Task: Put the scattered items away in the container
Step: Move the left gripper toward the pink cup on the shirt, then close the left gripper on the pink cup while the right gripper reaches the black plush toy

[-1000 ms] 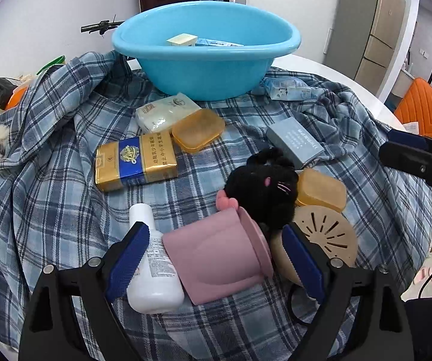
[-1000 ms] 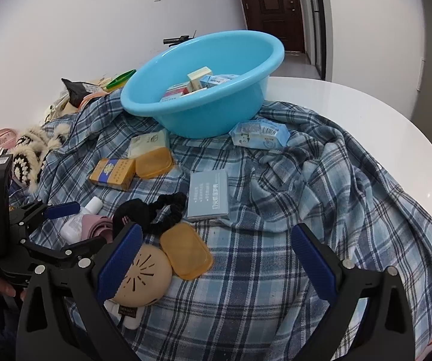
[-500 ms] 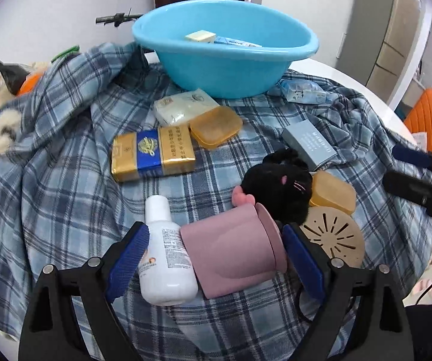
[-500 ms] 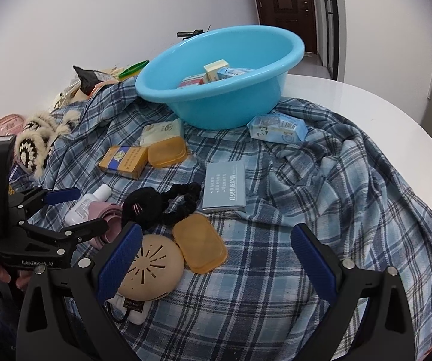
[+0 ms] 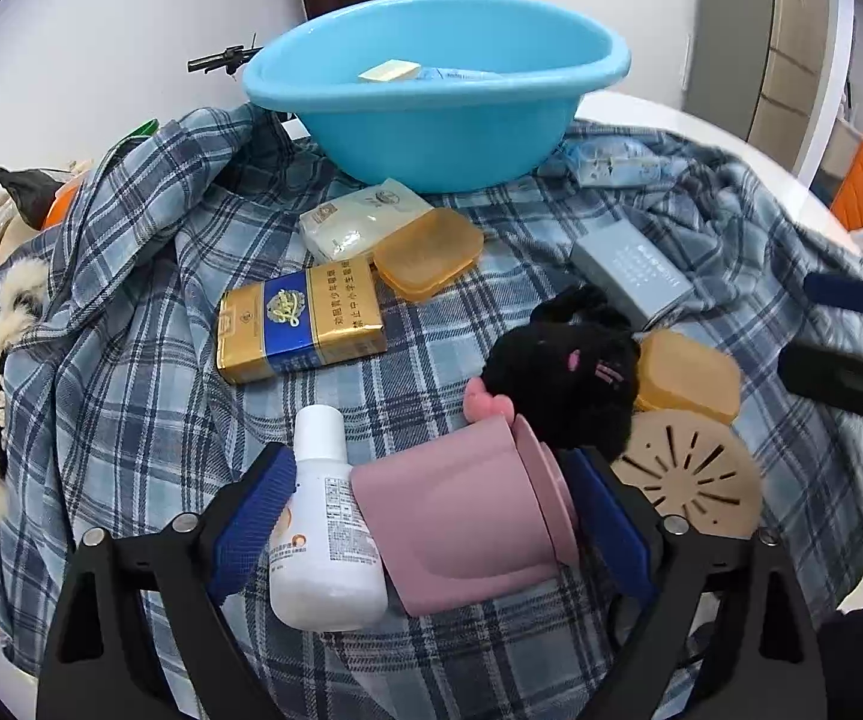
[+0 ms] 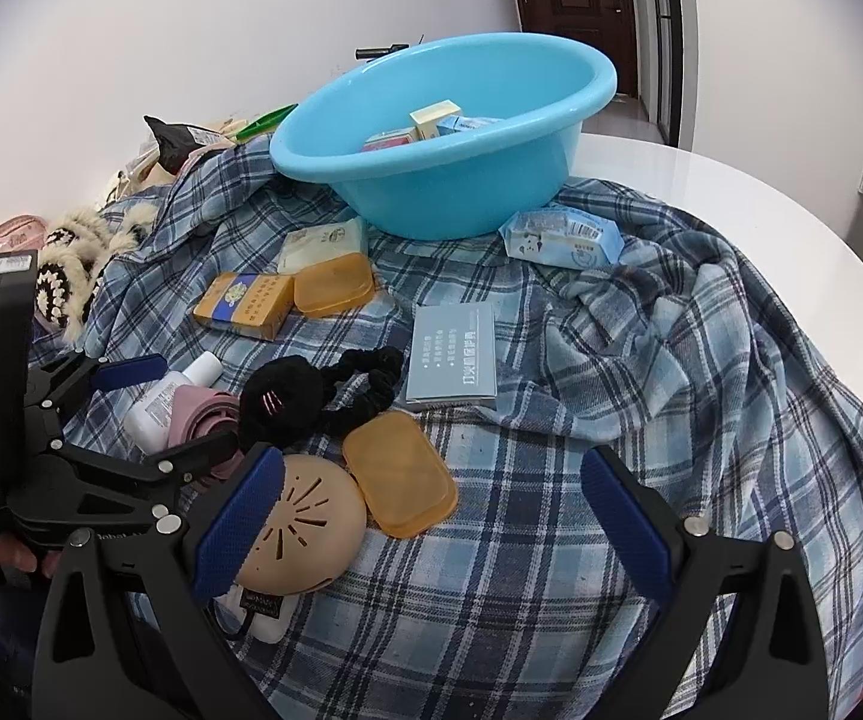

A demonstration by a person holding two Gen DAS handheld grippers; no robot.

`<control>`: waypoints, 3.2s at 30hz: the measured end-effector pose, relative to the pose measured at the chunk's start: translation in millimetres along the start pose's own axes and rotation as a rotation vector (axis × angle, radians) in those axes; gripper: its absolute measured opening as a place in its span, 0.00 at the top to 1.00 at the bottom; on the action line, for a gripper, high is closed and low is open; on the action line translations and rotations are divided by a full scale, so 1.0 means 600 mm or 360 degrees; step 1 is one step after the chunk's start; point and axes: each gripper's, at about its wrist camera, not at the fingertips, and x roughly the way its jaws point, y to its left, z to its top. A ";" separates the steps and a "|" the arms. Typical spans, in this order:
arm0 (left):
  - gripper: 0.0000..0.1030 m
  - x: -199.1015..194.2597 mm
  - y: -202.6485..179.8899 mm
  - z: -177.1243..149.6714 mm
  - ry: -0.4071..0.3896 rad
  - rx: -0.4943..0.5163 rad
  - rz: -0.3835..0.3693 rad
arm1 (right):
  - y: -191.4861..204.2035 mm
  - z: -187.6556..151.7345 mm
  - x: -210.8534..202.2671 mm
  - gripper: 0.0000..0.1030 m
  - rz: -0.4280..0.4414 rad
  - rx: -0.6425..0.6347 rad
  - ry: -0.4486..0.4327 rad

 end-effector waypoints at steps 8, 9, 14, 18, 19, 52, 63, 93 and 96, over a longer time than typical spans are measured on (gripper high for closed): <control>0.77 -0.012 0.035 0.008 0.0045 -0.0076 -0.0119 | -0.011 -0.001 0.003 0.04 -0.0005 0.0046 0.0002; 0.78 -0.014 0.041 0.007 0.0046 -0.0088 -0.0130 | -0.012 -0.001 0.004 0.04 -0.0001 0.0051 0.0002; 0.84 -0.034 0.055 0.014 -0.0008 -0.0084 -0.0073 | -0.015 -0.002 0.011 0.04 0.0001 0.0079 0.0016; 0.78 -0.036 0.065 0.016 -0.0006 -0.0108 -0.0083 | -0.014 -0.003 0.013 0.04 0.0015 0.0092 0.0019; 0.71 -0.035 0.066 0.015 0.0004 -0.0113 -0.0087 | -0.014 -0.003 0.013 0.04 0.0017 0.0091 0.0019; 0.32 0.035 0.076 -0.015 0.0251 -0.0363 -0.0206 | -0.013 -0.015 0.032 0.04 0.0050 0.0113 0.0089; 0.32 0.009 0.058 -0.007 0.0154 -0.0246 -0.0129 | 0.010 -0.008 0.042 0.04 0.0066 0.0010 0.0129; 0.33 -0.006 0.122 -0.028 0.0125 -0.0375 -0.0025 | 0.165 0.034 0.170 0.43 0.0009 -0.0678 0.0205; 0.33 -0.006 0.121 -0.028 0.0123 -0.0377 -0.0028 | 0.161 0.041 0.150 0.65 -0.0006 -0.0646 0.0142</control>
